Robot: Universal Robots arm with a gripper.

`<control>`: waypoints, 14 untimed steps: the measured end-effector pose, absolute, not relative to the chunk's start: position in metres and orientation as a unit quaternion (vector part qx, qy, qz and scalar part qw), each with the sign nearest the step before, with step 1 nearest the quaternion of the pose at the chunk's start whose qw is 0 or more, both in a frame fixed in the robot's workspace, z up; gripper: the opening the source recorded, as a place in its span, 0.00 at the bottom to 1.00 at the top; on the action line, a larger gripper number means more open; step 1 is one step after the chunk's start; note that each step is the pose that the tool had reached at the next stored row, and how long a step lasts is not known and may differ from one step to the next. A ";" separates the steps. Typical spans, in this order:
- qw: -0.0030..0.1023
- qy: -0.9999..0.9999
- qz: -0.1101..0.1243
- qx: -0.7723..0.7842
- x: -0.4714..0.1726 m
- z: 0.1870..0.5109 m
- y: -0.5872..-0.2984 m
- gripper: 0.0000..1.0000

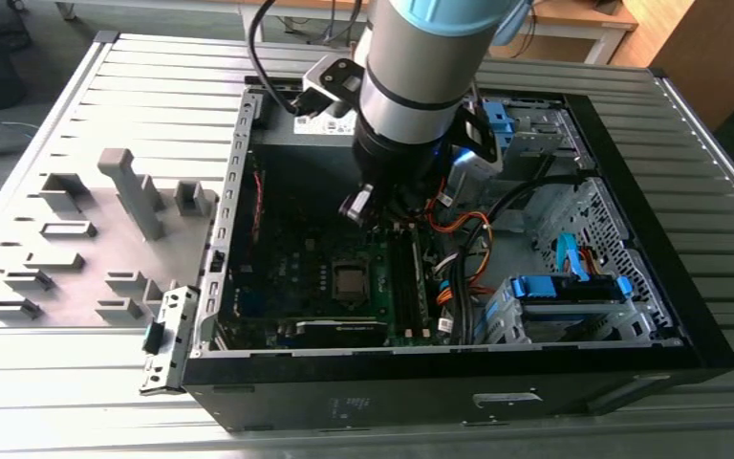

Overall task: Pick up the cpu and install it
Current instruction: 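Install the first cpu locking lever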

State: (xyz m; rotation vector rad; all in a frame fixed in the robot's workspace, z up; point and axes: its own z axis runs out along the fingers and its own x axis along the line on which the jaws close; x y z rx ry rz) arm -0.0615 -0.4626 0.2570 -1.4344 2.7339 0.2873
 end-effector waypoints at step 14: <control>0.021 0.878 0.095 -0.469 -0.057 0.255 -0.456 0.11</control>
